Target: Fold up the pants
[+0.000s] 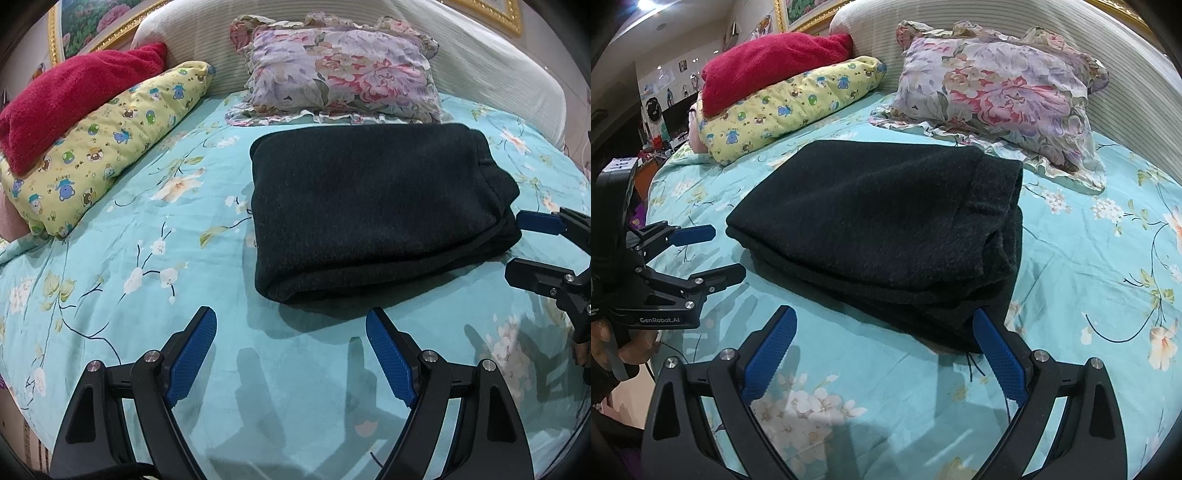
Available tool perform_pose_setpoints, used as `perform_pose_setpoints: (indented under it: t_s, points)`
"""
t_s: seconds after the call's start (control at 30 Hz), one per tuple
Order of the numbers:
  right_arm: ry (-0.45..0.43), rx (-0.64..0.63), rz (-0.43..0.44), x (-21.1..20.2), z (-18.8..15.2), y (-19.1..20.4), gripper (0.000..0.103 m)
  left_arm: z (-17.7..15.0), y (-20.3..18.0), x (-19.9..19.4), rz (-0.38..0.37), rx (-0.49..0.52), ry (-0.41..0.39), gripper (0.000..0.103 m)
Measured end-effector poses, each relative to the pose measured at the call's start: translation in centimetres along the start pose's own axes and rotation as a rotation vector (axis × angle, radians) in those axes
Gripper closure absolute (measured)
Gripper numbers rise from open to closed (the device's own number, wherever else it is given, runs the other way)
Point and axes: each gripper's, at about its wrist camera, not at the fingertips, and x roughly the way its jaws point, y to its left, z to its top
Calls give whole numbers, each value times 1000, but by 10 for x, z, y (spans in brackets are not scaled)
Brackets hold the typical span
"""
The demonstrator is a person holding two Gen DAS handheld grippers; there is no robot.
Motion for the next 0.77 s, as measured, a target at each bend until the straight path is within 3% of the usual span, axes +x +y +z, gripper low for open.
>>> perform_pose_setpoints:
  t_s: [0.2, 0.77]
  points:
    - [-25, 31, 3, -5, 4, -6, 7, 9, 6, -1, 0, -44, -19, 20]
    - [-48, 55, -8, -12, 4, -13, 7, 20, -3, -1, 15, -36, -16, 19]
